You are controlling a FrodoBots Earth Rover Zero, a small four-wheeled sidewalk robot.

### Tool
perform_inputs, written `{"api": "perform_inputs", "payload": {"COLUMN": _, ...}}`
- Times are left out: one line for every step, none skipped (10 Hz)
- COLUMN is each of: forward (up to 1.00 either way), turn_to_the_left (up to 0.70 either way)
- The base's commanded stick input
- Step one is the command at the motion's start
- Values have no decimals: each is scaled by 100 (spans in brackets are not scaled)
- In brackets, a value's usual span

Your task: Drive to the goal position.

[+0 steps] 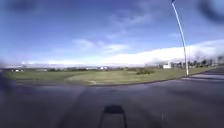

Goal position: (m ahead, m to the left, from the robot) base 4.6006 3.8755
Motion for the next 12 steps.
{"api": "perform_inputs", "payload": {"forward": 0, "turn_to_the_left": 70}}
{"api": "perform_inputs", "payload": {"forward": 0, "turn_to_the_left": 70}}
{"api": "perform_inputs", "payload": {"forward": 0, "turn_to_the_left": 70}}
{"api": "perform_inputs", "payload": {"forward": 0, "turn_to_the_left": 70}}
{"api": "perform_inputs", "payload": {"forward": 0, "turn_to_the_left": 70}}
{"api": "perform_inputs", "payload": {"forward": 0, "turn_to_the_left": 70}}
{"api": "perform_inputs", "payload": {"forward": 0, "turn_to_the_left": 70}}
{"api": "perform_inputs", "payload": {"forward": 0, "turn_to_the_left": 70}}
{"api": "perform_inputs", "payload": {"forward": 0, "turn_to_the_left": 70}}
{"api": "perform_inputs", "payload": {"forward": 0, "turn_to_the_left": 70}}
{"api": "perform_inputs", "payload": {"forward": 0, "turn_to_the_left": 70}}
{"api": "perform_inputs", "payload": {"forward": 0, "turn_to_the_left": 70}}
